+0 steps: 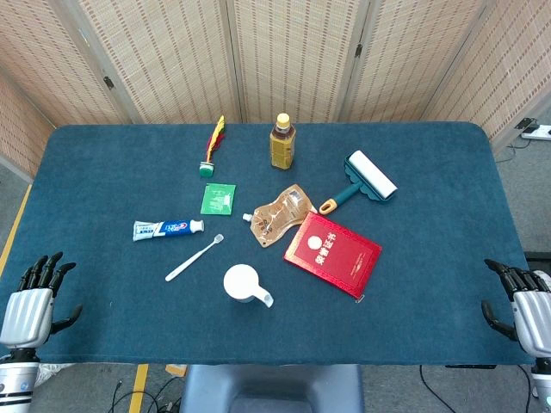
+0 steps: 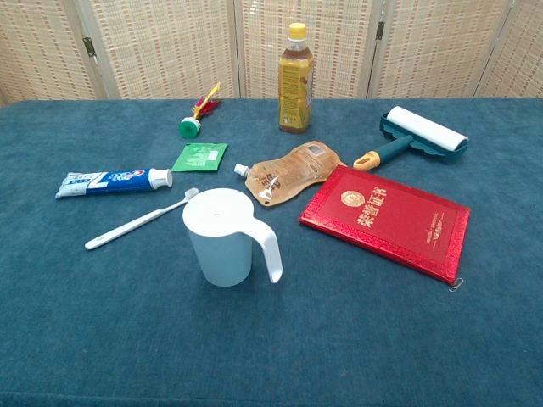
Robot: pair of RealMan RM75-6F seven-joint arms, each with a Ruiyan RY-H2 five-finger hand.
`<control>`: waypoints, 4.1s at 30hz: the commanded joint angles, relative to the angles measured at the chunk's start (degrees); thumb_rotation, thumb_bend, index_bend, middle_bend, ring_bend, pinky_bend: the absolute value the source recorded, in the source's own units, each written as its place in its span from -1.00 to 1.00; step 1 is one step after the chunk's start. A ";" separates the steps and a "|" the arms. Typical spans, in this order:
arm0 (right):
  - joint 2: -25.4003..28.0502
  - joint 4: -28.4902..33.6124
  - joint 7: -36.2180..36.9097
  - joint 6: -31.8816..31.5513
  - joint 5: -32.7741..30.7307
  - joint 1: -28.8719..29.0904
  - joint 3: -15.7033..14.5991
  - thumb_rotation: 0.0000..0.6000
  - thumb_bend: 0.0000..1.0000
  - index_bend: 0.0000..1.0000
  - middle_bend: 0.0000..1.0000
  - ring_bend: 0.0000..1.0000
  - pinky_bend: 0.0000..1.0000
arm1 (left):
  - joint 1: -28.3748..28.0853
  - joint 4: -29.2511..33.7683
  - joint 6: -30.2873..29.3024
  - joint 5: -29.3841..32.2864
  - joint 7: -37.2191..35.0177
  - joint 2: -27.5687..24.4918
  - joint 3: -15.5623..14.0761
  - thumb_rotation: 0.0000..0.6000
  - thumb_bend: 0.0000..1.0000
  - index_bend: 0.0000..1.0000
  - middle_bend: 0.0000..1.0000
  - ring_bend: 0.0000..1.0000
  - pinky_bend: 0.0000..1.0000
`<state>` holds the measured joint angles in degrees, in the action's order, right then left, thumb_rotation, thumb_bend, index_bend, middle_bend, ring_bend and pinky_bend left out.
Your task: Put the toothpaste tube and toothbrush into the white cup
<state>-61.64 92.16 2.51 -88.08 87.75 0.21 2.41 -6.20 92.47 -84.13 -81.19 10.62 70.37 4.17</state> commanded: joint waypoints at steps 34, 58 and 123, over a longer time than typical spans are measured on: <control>0.73 0.52 0.23 -1.28 1.28 -0.21 0.07 1.00 -0.35 -0.65 -0.46 -0.53 -0.50 | -13.83 -3.13 14.90 -0.07 -3.40 0.48 5.48 1.00 -0.41 -0.52 -0.79 -0.91 -0.71; 0.68 -0.44 0.91 -0.55 0.38 -0.15 0.14 1.00 -0.35 -0.65 -0.46 -0.53 -0.50 | -30.59 -18.01 37.52 16.28 2.96 10.41 8.67 1.00 -0.41 -0.54 -0.79 -0.91 -0.71; -0.43 -4.02 4.16 0.50 -1.28 -0.05 0.63 1.00 -0.35 -0.65 -0.46 -0.53 -0.50 | -43.47 -24.52 39.50 26.35 -11.37 20.43 16.02 1.00 -0.24 0.16 -0.47 -0.75 -0.70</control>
<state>-62.06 88.14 6.68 -87.58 86.47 0.16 3.04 -50.46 66.30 -43.57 -53.07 1.72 91.87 18.83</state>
